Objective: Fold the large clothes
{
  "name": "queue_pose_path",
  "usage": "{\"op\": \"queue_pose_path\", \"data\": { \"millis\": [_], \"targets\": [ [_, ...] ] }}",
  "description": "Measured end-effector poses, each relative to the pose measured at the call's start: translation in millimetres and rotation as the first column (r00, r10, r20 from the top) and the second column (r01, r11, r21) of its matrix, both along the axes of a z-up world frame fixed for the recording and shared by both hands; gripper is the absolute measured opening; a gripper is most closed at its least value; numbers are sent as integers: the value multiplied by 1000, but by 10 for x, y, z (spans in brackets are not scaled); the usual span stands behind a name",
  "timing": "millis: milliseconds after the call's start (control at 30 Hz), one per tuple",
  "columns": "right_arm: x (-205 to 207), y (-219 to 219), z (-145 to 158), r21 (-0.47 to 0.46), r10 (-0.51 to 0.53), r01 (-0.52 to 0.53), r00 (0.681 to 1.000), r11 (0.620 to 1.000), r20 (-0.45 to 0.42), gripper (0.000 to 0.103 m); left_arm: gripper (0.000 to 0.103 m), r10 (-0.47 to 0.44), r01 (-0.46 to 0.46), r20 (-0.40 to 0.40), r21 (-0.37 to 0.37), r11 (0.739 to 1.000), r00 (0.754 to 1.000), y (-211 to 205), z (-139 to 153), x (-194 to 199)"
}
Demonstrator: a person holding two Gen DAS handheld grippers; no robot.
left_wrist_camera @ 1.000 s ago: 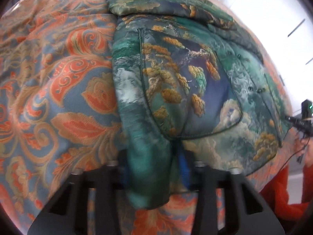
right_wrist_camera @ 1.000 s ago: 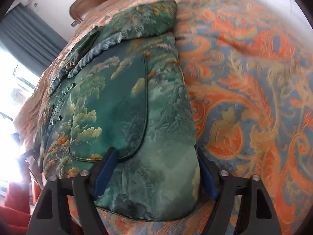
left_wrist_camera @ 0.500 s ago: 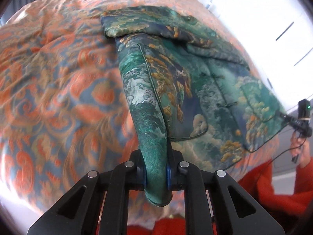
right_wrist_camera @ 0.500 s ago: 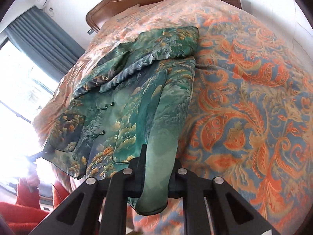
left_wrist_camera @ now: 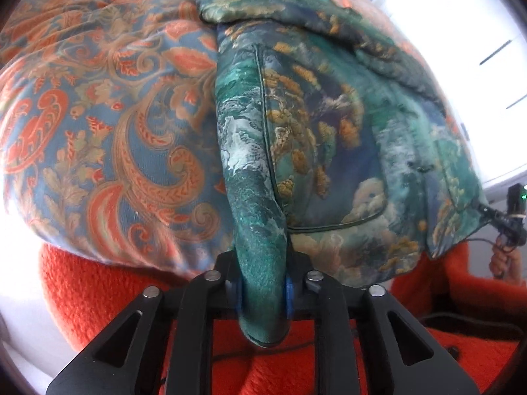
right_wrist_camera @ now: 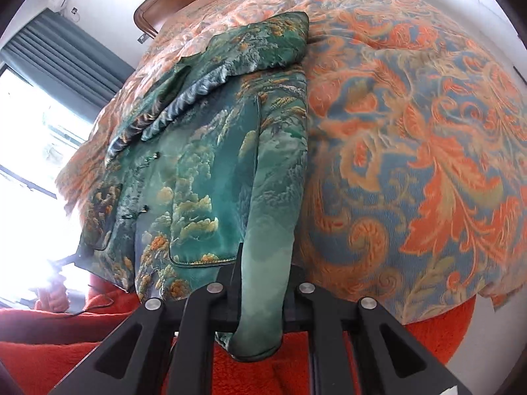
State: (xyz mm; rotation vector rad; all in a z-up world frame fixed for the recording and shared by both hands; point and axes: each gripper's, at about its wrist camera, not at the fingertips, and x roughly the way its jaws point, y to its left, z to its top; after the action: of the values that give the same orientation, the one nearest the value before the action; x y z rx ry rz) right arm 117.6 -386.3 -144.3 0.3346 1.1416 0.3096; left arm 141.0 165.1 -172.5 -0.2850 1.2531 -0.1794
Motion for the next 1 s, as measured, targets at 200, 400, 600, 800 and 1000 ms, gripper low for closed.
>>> {"op": "queue_pose_path", "data": {
  "millis": [200, 400, 600, 800, 1000],
  "targets": [
    [285, 165, -101, -140, 23, -22, 1000, 990, 10, 39, 44, 4, -5, 14, 25, 1000, 1000, 31, -103, 145],
    [221, -2, -133, -68, 1, -2, 1000, 998, -5, 42, 57, -2, 2, 4, 40, 999, 1000, -110, -184, 5],
    [207, -29, -186, -39, 4, -5, 1000, 999, -25, 42, 54, -24, 24, 3, 80, 996, 1000, -227, -215, 63],
    [186, -90, -206, -7, -12, 12, 999, 1000, -36, 42, 50, -8, 8, 1, 60, 998, 1000, -210, -259, 107],
    [178, -22, -238, -38, 26, -28, 999, 999, -40, 38, 17, 6, -6, -14, 21, 1000, 1000, -76, -249, 31]
  ]
}}
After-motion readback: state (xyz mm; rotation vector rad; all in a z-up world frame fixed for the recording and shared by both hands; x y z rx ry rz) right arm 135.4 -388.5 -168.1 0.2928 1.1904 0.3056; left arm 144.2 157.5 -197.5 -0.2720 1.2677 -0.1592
